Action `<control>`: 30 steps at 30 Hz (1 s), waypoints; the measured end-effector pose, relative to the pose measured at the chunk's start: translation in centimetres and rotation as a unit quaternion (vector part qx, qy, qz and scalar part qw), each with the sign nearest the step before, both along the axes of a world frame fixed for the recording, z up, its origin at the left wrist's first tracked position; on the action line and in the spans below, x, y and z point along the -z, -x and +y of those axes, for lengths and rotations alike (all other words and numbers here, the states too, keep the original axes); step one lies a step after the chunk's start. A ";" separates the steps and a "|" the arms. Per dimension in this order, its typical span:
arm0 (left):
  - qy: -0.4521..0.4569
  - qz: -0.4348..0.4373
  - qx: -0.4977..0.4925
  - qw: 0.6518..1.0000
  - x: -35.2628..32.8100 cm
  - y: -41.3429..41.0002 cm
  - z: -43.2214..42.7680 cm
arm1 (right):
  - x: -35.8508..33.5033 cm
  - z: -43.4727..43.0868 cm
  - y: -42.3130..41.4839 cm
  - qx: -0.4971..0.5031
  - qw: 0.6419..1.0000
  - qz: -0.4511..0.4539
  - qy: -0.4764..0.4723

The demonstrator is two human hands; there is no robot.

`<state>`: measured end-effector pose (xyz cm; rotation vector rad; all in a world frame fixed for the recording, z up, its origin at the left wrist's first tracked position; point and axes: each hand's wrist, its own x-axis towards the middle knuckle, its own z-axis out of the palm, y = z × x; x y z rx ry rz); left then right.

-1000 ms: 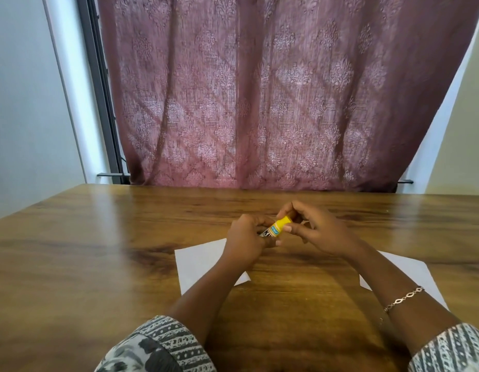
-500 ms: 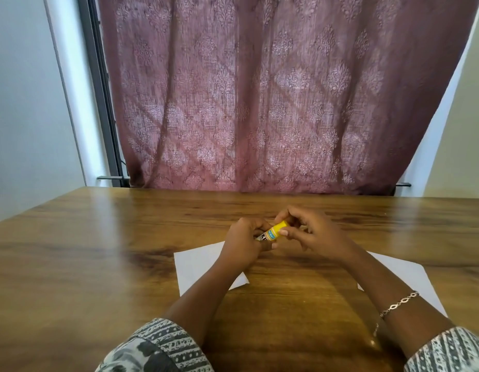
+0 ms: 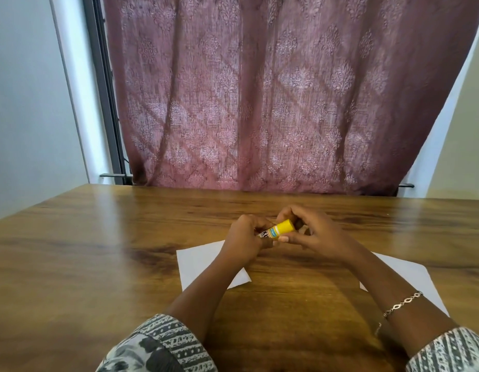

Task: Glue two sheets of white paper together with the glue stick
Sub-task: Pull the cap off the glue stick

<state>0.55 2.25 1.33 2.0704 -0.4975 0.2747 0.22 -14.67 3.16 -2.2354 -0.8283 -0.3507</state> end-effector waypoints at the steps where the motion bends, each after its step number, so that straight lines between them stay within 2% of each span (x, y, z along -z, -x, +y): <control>1: -0.002 -0.003 -0.001 1.000 0.0 0.0 0.0 | 0.1 0.0 0.1 0.012 1.000 0.006 0.003; 7: 0.037 0.016 -0.014 0.999 0.1 -0.1 -0.1 | -0.1 0.1 0.1 0.023 0.999 -0.020 0.016; 15: 0.072 0.059 -0.022 0.995 0.3 -0.6 0.4 | -0.2 -3.0 -1.0 0.045 0.994 0.053 -0.078; 21: 0.113 0.091 -0.005 0.989 0.3 -0.4 0.1 | 1.6 -5.6 -2.4 0.155 0.968 0.131 -0.145; 25: 0.113 0.089 -0.008 0.990 0.2 -0.2 0.1 | 2.1 -6.5 -2.9 0.208 0.951 0.165 -0.156; 30: 0.126 0.081 -0.021 0.988 0.0 0.0 0.0 | 2.3 -6.4 -2.9 0.193 0.952 0.187 -0.143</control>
